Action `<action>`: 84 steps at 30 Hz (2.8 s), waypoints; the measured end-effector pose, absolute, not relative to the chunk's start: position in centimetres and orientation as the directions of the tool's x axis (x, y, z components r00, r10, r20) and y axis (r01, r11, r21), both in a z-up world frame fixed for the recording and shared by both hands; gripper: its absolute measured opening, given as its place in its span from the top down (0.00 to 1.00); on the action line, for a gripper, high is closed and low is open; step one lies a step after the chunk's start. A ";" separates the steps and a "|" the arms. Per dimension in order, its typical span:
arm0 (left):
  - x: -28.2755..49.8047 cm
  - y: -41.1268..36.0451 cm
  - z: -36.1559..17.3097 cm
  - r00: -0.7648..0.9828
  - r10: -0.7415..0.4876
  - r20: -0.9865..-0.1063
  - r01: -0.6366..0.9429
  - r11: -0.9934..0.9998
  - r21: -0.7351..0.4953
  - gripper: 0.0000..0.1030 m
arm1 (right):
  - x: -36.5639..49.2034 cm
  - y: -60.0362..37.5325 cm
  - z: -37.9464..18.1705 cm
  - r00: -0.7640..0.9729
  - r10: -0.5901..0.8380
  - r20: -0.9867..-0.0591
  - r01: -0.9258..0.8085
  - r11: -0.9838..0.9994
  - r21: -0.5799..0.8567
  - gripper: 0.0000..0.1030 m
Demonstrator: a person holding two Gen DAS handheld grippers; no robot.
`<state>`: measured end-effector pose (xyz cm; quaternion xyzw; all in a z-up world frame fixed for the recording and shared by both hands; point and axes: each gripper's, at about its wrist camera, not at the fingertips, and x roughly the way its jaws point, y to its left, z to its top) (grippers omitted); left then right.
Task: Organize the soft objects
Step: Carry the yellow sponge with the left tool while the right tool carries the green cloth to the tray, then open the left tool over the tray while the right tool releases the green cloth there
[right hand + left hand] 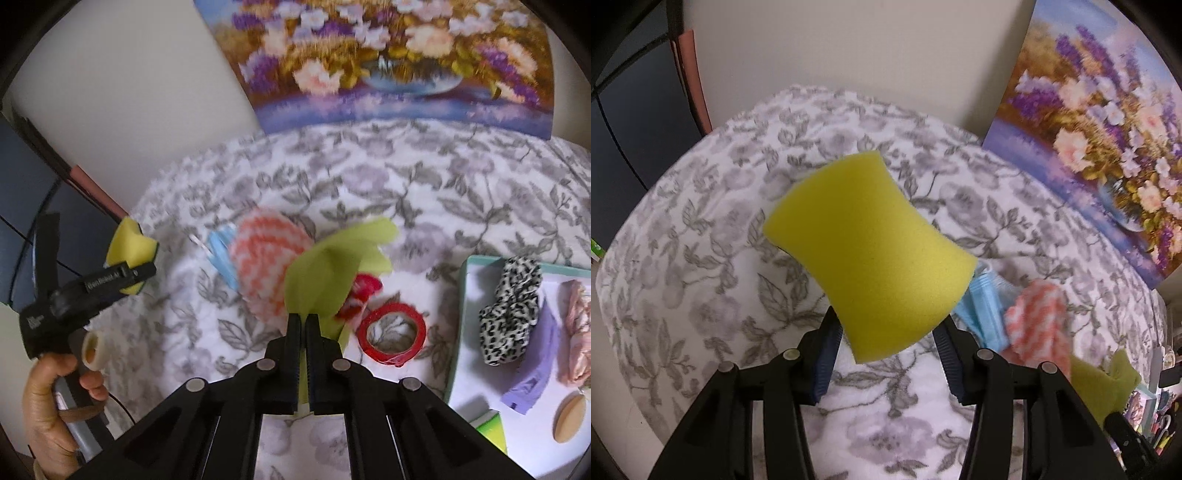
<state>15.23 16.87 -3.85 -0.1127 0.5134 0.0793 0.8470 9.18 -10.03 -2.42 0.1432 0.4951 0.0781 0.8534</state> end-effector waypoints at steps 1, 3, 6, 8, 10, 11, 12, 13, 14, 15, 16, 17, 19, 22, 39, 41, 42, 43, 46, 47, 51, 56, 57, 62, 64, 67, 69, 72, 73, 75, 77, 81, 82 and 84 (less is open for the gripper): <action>15.0 16.8 -3.4 0.469 0.022 -0.883 -0.249 0.963 -0.108 0.50 | 8.9 -10.2 -1.8 0.511 0.282 -0.812 0.008 0.943 0.333 0.97; 14.4 16.4 -2.0 0.494 0.026 -0.869 -0.238 0.965 -0.107 0.50 | 8.2 -10.7 -0.7 0.535 0.290 -0.793 0.010 0.937 0.349 0.97; 13.6 15.5 -0.1 0.532 0.031 -0.846 -0.220 0.970 -0.103 0.50 | 7.2 -11.1 1.0 0.576 0.276 -0.770 0.010 0.939 0.344 0.97; 13.0 15.0 1.0 0.554 0.030 -0.832 -0.208 0.973 -0.103 0.50 | 6.4 -11.7 2.1 0.601 0.273 -0.751 0.011 0.937 0.349 0.97; 12.4 14.2 2.0 0.573 0.029 -0.819 -0.193 0.976 -0.101 0.50 | 5.8 -12.2 2.9 0.622 0.272 -0.735 0.014 0.934 0.357 0.97; 12.1 13.8 2.5 0.582 0.030 -0.813 -0.187 0.977 -0.098 0.50 | 5.4 -12.5 3.3 0.632 0.268 -0.727 0.016 0.934 0.358 0.97; 11.8 13.3 3.0 0.591 0.030 -0.806 -0.180 0.979 -0.095 0.50 | 5.0 -12.7 3.7 0.644 0.261 -0.720 0.018 0.935 0.354 0.97; 11.6 13.0 3.3 0.598 0.030 -0.801 -0.173 0.981 -0.093 0.50 | 4.6 -13.0 4.2 0.656 0.250 -0.712 0.022 0.937 0.350 0.97; 11.4 12.4 3.8 0.608 0.026 -0.794 -0.160 0.983 -0.091 0.50 | 4.4 -13.3 4.5 0.665 0.244 -0.706 0.026 0.937 0.348 0.97; 11.2 12.0 4.1 0.614 0.022 -0.789 -0.151 0.984 -0.090 0.50 | 4.0 -13.7 4.9 0.674 0.241 -0.699 0.029 0.936 0.351 0.97; 11.0 11.5 4.4 0.620 0.019 -0.784 -0.142 0.986 -0.088 0.50 | 3.7 -14.2 5.3 0.684 0.237 -0.690 0.038 0.933 0.358 0.97; 10.8 10.9 4.8 0.626 0.015 -0.780 -0.129 0.988 -0.084 0.50 | 3.4 -14.6 5.5 0.690 0.233 -0.685 0.045 0.931 0.362 0.97; 10.6 9.8 5.1 0.632 0.009 -0.775 -0.111 0.991 -0.079 0.50 | 2.8 -15.7 6.0 0.705 0.220 -0.674 0.066 0.926 0.371 0.97; 10.1 7.8 5.6 0.639 -0.007 -0.769 -0.073 0.995 -0.070 0.50 | 2.1 -17.4 6.5 0.723 0.195 -0.662 0.099 0.920 0.379 0.97; 6.7 -5.5 7.0 0.631 -0.187 -0.753 0.230 0.972 -0.048 0.50 | -2.3 -29.6 7.4 0.758 -0.039 -0.651 0.373 0.845 0.383 0.97; 6.3 -7.0 6.7 0.611 -0.228 -0.758 0.273 0.960 -0.068 0.50 | -2.7 -30.7 7.1 0.745 -0.073 -0.663 0.408 0.836 0.366 0.97; 6.1 -7.9 6.6 0.599 -0.245 -0.762 0.295 0.953 -0.075 0.50 | -3.0 -31.4 7.0 0.741 -0.087 -0.666 0.425 0.828 0.365 0.97; 5.9 -8.7 6.4 0.590 -0.255 -0.766 0.313 0.947 -0.074 0.50 | -3.2 -31.8 7.0 0.739 -0.094 -0.667 0.434 0.824 0.365 0.97; 5.3 -11.1 5.9 0.577 -0.262 -0.774 0.362 0.931 -0.045 0.50 | -3.7 -33.0 6.7 0.726 -0.126 -0.676 0.466 0.812 0.350 0.97; 5.0 -12.0 5.7 0.572 -0.266 -0.776 0.381 0.924 -0.037 0.50 | -3.9 -33.4 6.5 0.719 -0.135 -0.681 0.479 0.807 0.345 0.97; 4.0 -15.0 4.6 0.543 -0.290 -0.788 0.457 0.889 -0.012 0.50 | -3.8 -34.3 5.4 0.692 -0.142 -0.708 0.504 0.797 0.333 0.97; 3.5 -18.4 2.0 0.491 -0.285 -0.823 0.529 0.848 0.021 0.50 | -2.5 -34.7 1.8 0.605 -0.107 -0.789 0.538 0.785 0.306 0.97; 3.5 -18.8 1.5 0.480 -0.285 -0.830 0.538 0.843 0.021 0.50 | -2.2 -34.9 1.0 0.585 -0.095 -0.805 0.544 0.782 0.303 0.97; 3.2 -20.7 -0.6 0.438 -0.273 -0.856 0.573 0.819 0.032 0.50 | -1.9 -35.3 -1.3 0.530 -0.076 -0.845 0.565 0.775 0.284 0.97; 3.1 -21.2 -1.3 0.421 -0.273 -0.865 0.584 0.812 0.028 0.49 | -1.8 -35.5 -2.0 0.510 -0.071 -0.857 0.575 0.770 0.278 0.97; 3.2 -21.8 -2.3 0.397 -0.271 -0.877 0.598 0.801 0.022 0.49 | -1.7 -35.7 -2.7 0.491 -0.060 -0.869 0.582 0.765 0.276 0.97; 3.1 -22.2 -2.8 0.387 -0.266 -0.883 0.606 0.795 0.026 0.49 | -1.6 -35.8 -3.1 0.476 -0.055 -0.878 0.587 0.763 0.270 0.97; 3.1 -22.7 -3.5 0.379 -0.256 -0.889 0.618 0.786 0.037 0.49 | -1.5 -35.9 -3.6 0.459 -0.050 -0.887 0.594 0.759 0.265 0.97; 3.1 -22.8 -3.7 0.374 -0.252 -0.892 0.621 0.783 0.039 0.49 | -1.5 -35.9 -3.7 0.457 -0.048 -0.888 0.596 0.758 0.266 0.96; 3.1 -22.9 -3.9 0.365 -0.249 -0.897 0.626 0.779 0.039 0.49 | -1.6 -36.0 -3.7 0.455 -0.047 -0.889 0.597 0.757 0.265 0.96; 3.1 -22.9 -3.9 0.359 -0.247 -0.900 0.626 0.779 0.035 0.49 | -1.6 -36.0 -3.6 0.452 -0.048 -0.891 0.598 0.758 0.263 0.96; 3.1 -22.8 -3.7 0.348 -0.243 -0.905 0.627 0.778 0.032 0.44 | -1.7 -35.9 -3.4 0.449 -0.051 -0.892 0.598 0.759 0.257 0.95; 3.2 -22.7 -3.7 0.345 -0.244 -0.906 0.626 0.780 0.029 0.44 | -1.7 -35.9 -3.4 0.449 -0.052 -0.892 0.598 0.759 0.257 0.95; 3.2 -22.5 -3.6 0.341 -0.243 -0.908 0.622 0.783 0.024 0.44 | -1.7 -35.9 -3.4 0.447 -0.049 -0.893 0.596 0.761 0.257 0.94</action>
